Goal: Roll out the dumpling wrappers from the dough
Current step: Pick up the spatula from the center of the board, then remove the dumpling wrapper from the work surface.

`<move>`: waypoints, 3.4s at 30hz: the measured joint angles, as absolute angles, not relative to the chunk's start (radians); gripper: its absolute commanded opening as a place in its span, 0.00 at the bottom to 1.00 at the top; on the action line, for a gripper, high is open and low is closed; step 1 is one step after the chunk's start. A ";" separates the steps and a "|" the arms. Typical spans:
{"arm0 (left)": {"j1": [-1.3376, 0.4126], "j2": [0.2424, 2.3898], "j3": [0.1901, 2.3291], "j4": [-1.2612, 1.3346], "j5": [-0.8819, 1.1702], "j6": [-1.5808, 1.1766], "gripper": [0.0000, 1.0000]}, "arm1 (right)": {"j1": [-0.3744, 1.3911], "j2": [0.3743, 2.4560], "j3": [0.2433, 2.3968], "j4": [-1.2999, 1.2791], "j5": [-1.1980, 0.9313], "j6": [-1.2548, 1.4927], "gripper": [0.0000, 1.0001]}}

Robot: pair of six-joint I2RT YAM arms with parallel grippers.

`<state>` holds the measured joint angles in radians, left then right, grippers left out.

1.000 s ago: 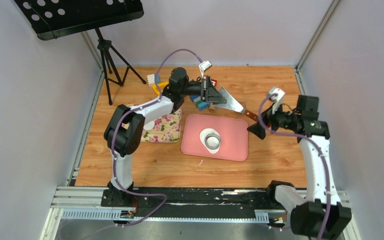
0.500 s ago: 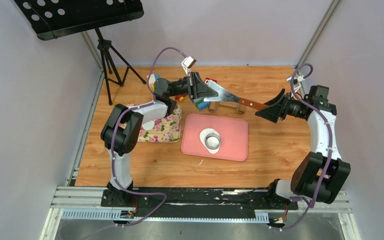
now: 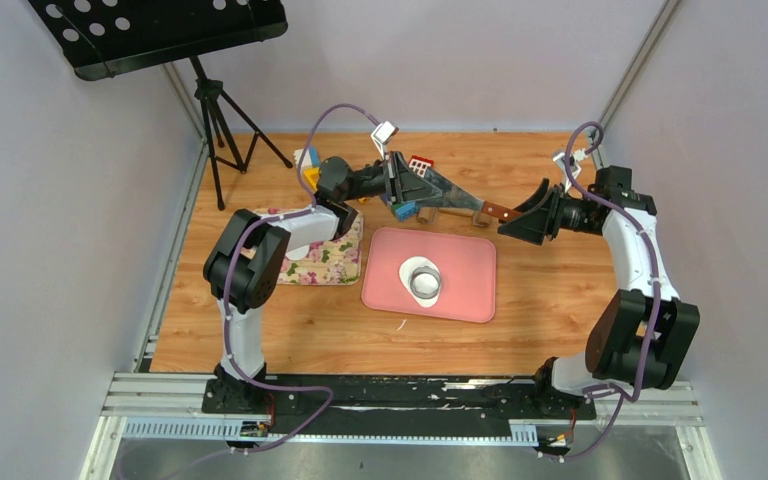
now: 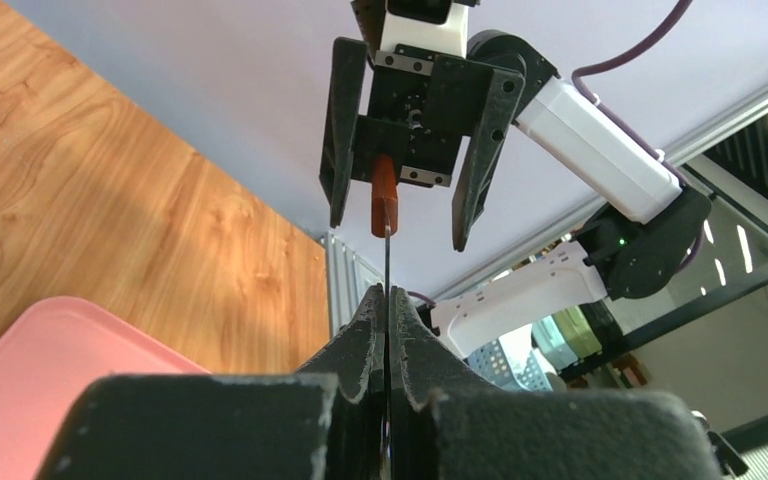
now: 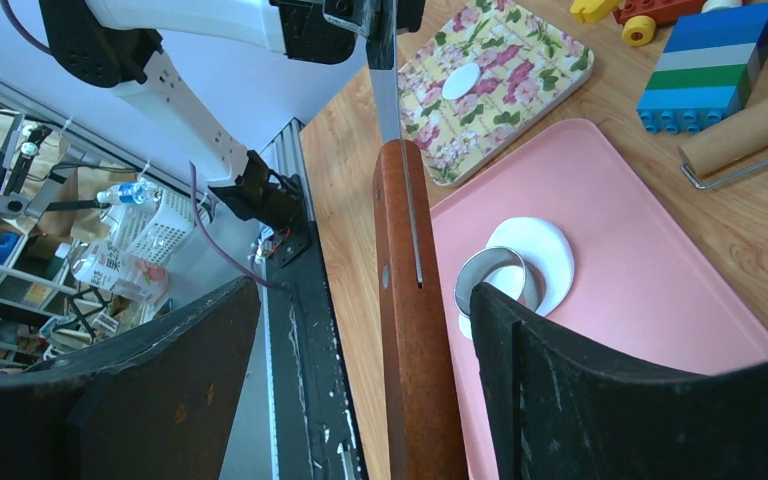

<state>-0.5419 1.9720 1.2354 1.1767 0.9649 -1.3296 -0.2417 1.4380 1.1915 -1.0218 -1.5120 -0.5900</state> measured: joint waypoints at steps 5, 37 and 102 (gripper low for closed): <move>-0.544 1.967 1.225 1.178 0.947 -1.319 0.00 | -0.242 1.438 1.192 -1.028 -1.512 -0.596 0.77; -0.609 1.927 0.970 1.456 0.675 -1.334 0.00 | -0.241 1.636 1.478 -1.551 -1.496 -1.074 0.19; -0.507 1.790 1.069 -0.035 0.140 -0.121 0.81 | -0.204 1.380 0.986 -0.871 -0.943 -0.329 0.00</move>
<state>-0.5068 1.7901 1.0691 -0.0349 0.1402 -0.1215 -0.2039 1.3800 0.9859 -0.8711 -0.9432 -0.3294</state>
